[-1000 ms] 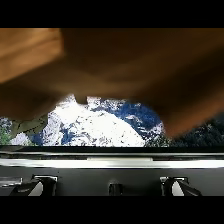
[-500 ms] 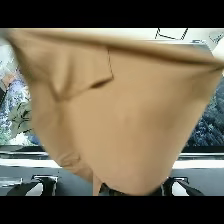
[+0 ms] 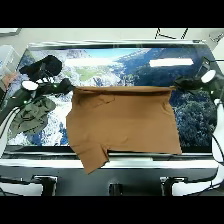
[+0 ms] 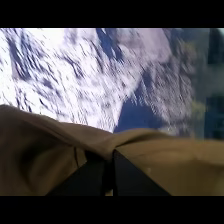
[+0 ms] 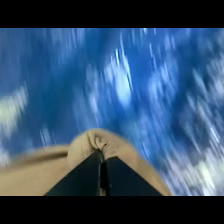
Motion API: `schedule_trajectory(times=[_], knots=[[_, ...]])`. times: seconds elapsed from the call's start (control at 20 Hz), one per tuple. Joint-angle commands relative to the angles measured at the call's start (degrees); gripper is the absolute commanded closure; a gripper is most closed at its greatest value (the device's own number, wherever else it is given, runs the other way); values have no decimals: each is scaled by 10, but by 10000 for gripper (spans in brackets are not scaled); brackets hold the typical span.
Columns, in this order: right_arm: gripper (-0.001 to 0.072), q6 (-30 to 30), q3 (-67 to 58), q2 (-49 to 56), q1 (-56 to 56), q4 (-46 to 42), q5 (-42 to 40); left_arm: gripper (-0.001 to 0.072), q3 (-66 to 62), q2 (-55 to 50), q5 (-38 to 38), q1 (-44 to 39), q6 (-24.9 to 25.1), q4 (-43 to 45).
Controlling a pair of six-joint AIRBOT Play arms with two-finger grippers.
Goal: Fold the clothes and pants, and hang the long-sleeved shirts on hangers.
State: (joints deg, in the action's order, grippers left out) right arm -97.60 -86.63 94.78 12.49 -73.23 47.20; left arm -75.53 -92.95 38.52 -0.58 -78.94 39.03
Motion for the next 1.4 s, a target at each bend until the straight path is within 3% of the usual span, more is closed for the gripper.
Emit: schedule_trajectory(times=[0.0,0.15,0.4,0.5,0.6,0.7,0.75,0.95,1.25,1.3,1.35], knots=[[677,-53,5,44,-8,14,-187,683,-37,-56,-133,-13,23,-16],[677,-53,5,65,-8,16,-200,683,-43,-73,-184,-33,43,-15],[676,-53,4,57,-3,34,-168,683,-49,-76,-143,-33,47,-15],[675,-48,0,20,13,33,-89,683,-56,-42,-53,-3,57,-8],[675,9,0,-18,36,28,44,684,-56,-14,95,32,52,24],[675,40,0,-35,49,-4,198,684,-52,-11,268,52,21,66],[675,39,6,-35,48,-30,248,684,-37,-13,311,50,10,86],[675,40,62,-17,45,-63,309,684,56,-14,319,34,5,116],[672,26,66,1,45,-58,311,682,89,-15,296,37,-5,110],[606,21,65,1,45,-53,314,628,85,-14,301,41,-6,104],[445,23,55,1,49,-49,330,446,74,-13,315,48,-6,103]])
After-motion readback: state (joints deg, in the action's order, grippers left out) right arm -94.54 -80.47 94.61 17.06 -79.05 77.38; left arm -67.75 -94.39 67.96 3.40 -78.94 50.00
